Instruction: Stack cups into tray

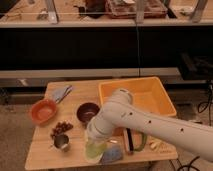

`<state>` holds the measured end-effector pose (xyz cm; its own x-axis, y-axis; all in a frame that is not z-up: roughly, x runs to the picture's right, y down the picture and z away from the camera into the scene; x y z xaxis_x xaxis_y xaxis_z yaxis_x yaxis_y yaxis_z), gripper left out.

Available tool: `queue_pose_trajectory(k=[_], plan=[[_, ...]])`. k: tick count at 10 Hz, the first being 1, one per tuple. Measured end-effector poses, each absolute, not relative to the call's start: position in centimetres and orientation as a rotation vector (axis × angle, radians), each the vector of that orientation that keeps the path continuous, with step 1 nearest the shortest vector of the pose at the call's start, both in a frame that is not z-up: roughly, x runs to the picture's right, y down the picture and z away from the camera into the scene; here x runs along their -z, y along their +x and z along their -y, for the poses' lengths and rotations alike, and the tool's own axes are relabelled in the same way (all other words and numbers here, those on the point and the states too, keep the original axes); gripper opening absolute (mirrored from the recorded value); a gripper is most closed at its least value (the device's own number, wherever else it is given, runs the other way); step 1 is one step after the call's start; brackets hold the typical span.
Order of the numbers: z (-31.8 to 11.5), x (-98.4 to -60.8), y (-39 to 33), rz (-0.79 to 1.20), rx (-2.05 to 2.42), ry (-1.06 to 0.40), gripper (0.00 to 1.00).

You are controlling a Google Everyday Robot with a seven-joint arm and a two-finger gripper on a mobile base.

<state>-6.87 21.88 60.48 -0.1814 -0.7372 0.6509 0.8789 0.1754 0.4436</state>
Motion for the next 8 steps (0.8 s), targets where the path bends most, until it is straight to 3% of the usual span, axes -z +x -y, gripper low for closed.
queue_pose_trajectory(k=[8], plan=[[-19.2,-60.1,-6.2,0.868,1.350,-0.122,0.80]])
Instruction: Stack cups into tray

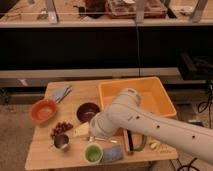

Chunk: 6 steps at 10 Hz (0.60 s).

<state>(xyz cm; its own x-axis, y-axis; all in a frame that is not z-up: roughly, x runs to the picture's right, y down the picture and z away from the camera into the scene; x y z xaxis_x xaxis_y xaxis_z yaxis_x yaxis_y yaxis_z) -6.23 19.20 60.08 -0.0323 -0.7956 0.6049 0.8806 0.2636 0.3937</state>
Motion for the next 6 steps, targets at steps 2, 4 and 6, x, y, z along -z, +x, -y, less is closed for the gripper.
queue_pose_trajectory(k=[2,4,6], plan=[[-19.19,-60.09,-6.16,0.867,1.348,-0.122,0.80],[-19.21,-60.08,-6.23,0.868,1.350,-0.123,0.80],[-19.12,-60.13,-6.13,0.870,1.350,-0.127,0.80]])
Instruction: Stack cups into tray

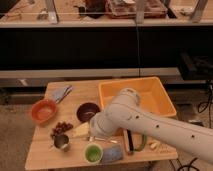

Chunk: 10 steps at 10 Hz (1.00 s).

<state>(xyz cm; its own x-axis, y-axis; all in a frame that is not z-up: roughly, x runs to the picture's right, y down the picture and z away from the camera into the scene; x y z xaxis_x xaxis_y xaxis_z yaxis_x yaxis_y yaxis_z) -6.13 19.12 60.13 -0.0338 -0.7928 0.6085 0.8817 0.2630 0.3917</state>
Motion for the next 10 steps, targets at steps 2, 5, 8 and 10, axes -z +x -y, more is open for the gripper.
queue_pose_trajectory(k=[2,5,8,10], plan=[[-18.0,-60.9,-7.1,0.869,1.406,-0.160,0.80],[-14.7,-64.0,-11.5,0.864,1.492,-0.184,0.80],[-15.1,-67.0,-16.0,0.870,1.541,-0.162,0.80],[-15.9,-68.2,-16.8,0.861,1.559,-0.161,0.80]])
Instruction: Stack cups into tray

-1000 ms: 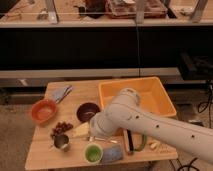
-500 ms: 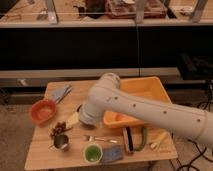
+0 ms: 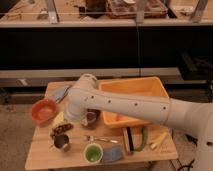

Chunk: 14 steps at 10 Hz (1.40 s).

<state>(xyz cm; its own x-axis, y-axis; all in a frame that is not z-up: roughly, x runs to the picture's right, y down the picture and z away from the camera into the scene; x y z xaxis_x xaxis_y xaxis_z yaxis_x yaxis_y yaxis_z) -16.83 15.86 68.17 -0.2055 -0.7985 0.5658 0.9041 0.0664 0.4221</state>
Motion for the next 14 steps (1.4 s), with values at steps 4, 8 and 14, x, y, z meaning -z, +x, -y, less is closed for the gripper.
queue_pose_trajectory(k=[4,8,14], plan=[[-18.6,-71.4,-16.1,0.875,1.541,-0.189,0.80],[-20.1,-71.9,-17.3,0.922,1.547,-0.188,0.80],[-22.5,-72.7,-17.8,0.954,1.573,-0.191,0.80]])
